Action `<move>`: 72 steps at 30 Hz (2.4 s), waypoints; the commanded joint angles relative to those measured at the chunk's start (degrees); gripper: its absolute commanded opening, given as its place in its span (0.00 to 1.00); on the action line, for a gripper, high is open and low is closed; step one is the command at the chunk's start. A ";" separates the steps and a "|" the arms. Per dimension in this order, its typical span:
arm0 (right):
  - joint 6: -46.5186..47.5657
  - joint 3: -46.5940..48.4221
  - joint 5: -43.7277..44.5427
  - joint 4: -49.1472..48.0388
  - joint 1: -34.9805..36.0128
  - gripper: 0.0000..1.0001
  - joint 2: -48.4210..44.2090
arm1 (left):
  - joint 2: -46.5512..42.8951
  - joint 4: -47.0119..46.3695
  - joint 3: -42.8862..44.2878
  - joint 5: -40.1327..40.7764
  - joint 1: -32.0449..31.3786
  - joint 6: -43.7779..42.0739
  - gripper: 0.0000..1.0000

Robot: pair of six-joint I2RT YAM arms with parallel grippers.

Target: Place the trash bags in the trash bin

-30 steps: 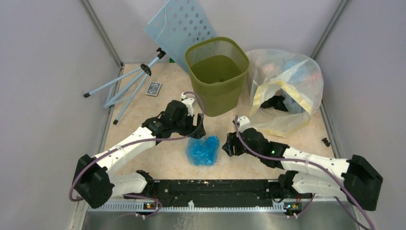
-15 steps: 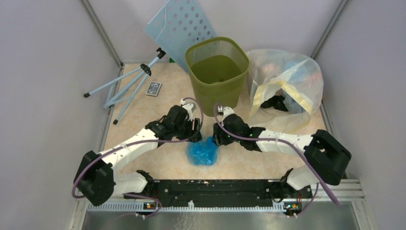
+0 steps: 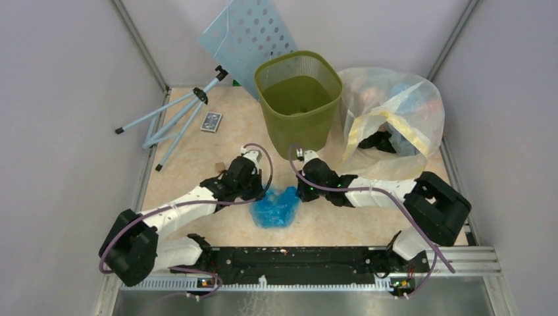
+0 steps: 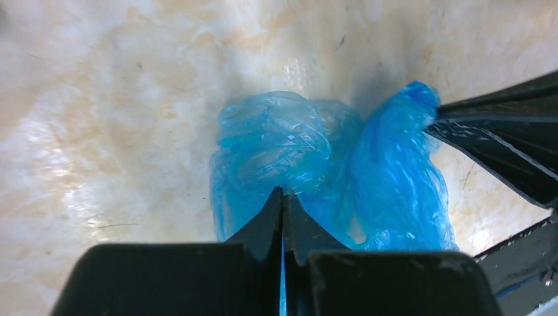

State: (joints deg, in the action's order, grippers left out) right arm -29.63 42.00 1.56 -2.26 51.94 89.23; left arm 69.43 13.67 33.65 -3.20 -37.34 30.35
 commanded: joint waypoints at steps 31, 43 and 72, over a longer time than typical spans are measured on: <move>-16.39 -4.80 38.62 35.88 -4.75 0.00 -42.15 | -28.16 0.02 -10.83 19.24 0.69 18.76 0.00; 2.29 -6.83 7.59 19.49 -4.75 0.63 -47.36 | -24.61 -6.96 -7.30 4.34 0.61 8.59 0.00; -51.56 -19.71 11.39 28.06 -4.74 0.59 -42.72 | -27.35 -34.40 -17.04 -29.99 -5.27 3.82 0.00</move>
State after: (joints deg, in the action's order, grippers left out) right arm -73.10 25.19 14.50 31.09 47.44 49.15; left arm 42.24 -16.91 18.50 -31.24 -40.53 33.80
